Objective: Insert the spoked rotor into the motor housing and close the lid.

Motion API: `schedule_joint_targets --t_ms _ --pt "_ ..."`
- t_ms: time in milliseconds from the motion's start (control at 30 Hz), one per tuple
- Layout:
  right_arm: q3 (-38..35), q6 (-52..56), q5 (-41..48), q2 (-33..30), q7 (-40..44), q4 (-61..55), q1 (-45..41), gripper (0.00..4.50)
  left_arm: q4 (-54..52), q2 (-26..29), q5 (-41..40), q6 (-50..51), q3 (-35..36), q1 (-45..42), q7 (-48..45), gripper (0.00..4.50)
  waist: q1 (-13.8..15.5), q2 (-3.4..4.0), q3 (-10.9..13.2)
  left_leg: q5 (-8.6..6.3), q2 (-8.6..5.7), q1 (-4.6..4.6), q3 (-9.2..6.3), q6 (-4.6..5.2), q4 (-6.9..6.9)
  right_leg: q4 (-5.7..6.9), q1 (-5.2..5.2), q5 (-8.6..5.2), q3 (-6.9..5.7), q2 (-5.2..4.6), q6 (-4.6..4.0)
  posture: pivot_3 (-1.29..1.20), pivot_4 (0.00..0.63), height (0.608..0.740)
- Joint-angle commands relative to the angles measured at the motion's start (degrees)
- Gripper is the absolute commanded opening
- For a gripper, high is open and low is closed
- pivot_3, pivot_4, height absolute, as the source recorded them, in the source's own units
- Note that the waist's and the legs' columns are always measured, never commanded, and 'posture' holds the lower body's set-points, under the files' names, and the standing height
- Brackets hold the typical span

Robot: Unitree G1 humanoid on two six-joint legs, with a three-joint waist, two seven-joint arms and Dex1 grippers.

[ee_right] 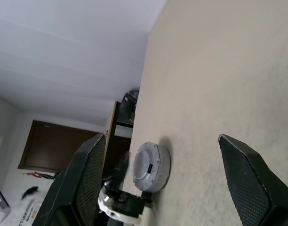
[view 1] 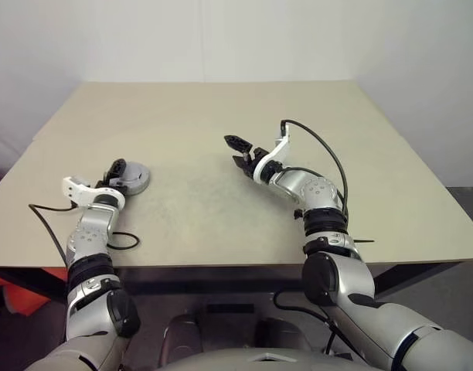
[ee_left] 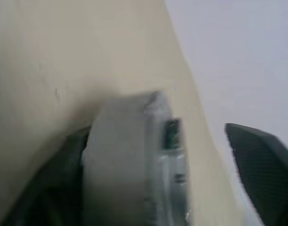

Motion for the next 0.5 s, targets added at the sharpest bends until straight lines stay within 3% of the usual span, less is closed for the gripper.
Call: schedule_joint_targets --t_ms 33,300,400,500 --pt "0.06 -0.3 0.04 -0.31 0.83 0.98 -2.39 4.32 -0.14 3.31 0.01 -4.46 2.97 -2.15 1.08 4.34 -0.05 0.0 0.0 0.0 0.0 0.01 0.0 -0.01 0.0 0.0 0.0 0.0 0.0 0.0 0.0 0.0 0.0 0.74" --pt "3.3 -2.99 -3.15 -0.61 5.02 -1.07 -1.28 4.32 -0.09 6.67 4.93 -8.76 0.6 -2.65 -0.28 4.34 0.37 -0.01 0.0 0.01 -0.01 0.02 -0.04 -0.01 0.01 0.01 0.04 0.01 0.0 -0.02 -0.01 0.0 0.0 0.74" --pt "11.75 -11.49 -11.13 -2.5 11.42 -8.91 2.65 4.32 -4.72 6.28 11.67 -10.34 -7.87 -1.48 -6.36 4.34 0.89 -0.06 -0.01 0.01 0.0 -0.02 -0.11 -0.02 0.05 0.0 0.07 0.01 -0.06 -0.04 0.0 0.0 0.0 0.74" --pt "19.3 -17.09 -18.63 -8.44 17.8 -13.87 6.46 4.32 -11.22 5.82 18.24 -10.67 -19.02 0.88 -14.25 4.34 1.85 -0.15 -0.02 0.01 0.04 -0.04 -0.22 -0.01 0.07 -0.03 0.14 0.01 -0.14 -0.12 0.01 0.0 0.0 0.74"
